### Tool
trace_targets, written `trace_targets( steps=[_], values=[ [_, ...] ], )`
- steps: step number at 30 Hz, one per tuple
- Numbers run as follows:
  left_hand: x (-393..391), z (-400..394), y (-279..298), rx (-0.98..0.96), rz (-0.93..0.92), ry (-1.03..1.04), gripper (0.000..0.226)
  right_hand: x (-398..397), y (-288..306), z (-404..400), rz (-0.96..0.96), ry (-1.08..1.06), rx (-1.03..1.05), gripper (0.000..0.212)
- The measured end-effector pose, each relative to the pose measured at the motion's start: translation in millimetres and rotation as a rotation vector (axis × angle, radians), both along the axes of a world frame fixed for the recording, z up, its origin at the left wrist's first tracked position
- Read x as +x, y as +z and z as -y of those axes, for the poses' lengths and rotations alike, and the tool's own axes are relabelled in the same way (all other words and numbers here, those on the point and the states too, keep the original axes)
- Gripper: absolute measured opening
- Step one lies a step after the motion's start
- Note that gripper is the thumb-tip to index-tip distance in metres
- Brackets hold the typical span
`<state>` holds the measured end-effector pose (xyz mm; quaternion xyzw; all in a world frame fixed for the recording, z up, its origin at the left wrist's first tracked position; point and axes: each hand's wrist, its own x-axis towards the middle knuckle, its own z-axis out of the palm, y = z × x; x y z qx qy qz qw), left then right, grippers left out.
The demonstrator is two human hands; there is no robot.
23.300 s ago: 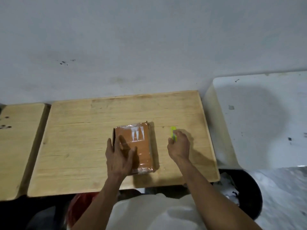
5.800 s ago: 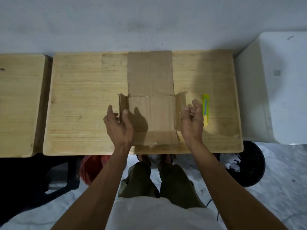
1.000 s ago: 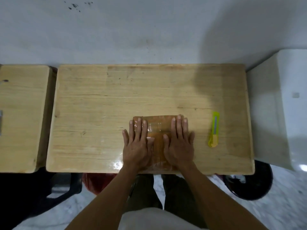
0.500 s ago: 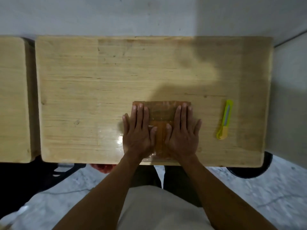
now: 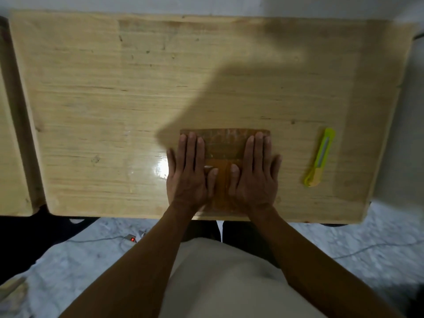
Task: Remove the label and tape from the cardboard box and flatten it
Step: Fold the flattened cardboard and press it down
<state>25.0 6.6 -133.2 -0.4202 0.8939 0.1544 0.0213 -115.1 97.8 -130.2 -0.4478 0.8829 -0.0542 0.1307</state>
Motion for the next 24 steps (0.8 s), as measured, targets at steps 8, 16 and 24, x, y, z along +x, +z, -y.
trace_targets(
  steps=[8, 16, 24],
  values=[
    [-2, -1, 1, -0.01, 0.028, 0.003, 0.075, 0, 3, 2, 0.022, -0.017, -0.028, 0.071],
    [1, -6, -4, -0.116, 0.024, 0.056, 0.074, 6, -1, -2, -0.025, -0.049, -0.098, 0.066],
    [-2, -27, 10, 0.025, -0.008, 0.332, 0.067, 22, 5, -24, 0.088, -0.319, -0.097, 0.063]
  ],
)
